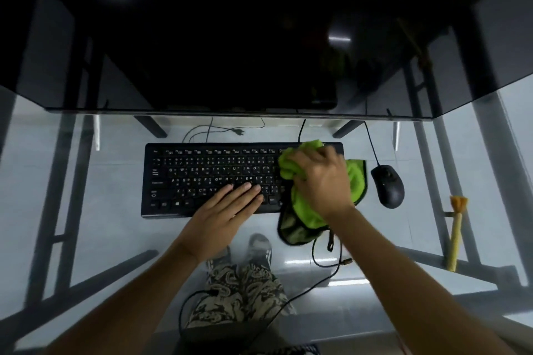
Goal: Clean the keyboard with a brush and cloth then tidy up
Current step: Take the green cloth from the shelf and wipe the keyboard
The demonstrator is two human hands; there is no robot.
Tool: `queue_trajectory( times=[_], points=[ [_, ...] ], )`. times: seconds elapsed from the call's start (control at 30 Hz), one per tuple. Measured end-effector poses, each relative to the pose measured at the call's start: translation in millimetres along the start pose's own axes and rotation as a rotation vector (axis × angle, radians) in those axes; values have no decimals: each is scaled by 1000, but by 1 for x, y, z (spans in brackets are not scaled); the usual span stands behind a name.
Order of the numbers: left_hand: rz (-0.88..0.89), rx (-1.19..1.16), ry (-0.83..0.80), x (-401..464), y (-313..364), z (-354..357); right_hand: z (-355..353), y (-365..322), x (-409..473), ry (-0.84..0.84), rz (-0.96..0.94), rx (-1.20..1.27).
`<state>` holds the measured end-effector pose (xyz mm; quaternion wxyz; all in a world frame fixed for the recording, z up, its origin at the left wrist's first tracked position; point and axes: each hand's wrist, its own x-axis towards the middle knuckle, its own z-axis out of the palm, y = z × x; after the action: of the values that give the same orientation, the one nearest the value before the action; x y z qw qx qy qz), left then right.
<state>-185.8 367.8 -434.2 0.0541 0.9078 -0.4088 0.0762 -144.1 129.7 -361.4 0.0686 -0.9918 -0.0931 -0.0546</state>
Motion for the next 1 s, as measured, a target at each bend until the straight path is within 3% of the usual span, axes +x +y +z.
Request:
queue_trajectory(
  times=[0.1, 0.23, 0.4, 0.5, 0.63, 0.73, 0.83, 1.0],
  points=[
    [-17, -7, -35, -1, 1, -4, -2, 16, 2, -19, 76, -34],
    [-306, -6, -32, -27, -23, -17, -5, -8, 2, -23, -27, -16],
    [-407, -9, -70, -51, -39, -19, 17, -97, 11, -58, -420, 28],
    [-417, -31, -62, -48, -38, -19, 17, -83, 12, -44, -534, -23],
    [-423, -42, -92, -51, -39, -20, 2, -1, -4, -55, -545, -107],
    [-428, -53, -84, -51, -39, -20, -8, 29, -11, -125, -445, -145],
    [-415, -60, -48, -51, -40, -19, 1, 1, -5, -84, -354, -121],
    [-410, -68, -15, -52, -39, -18, 20, -51, 9, -46, -460, -34]
  ],
)
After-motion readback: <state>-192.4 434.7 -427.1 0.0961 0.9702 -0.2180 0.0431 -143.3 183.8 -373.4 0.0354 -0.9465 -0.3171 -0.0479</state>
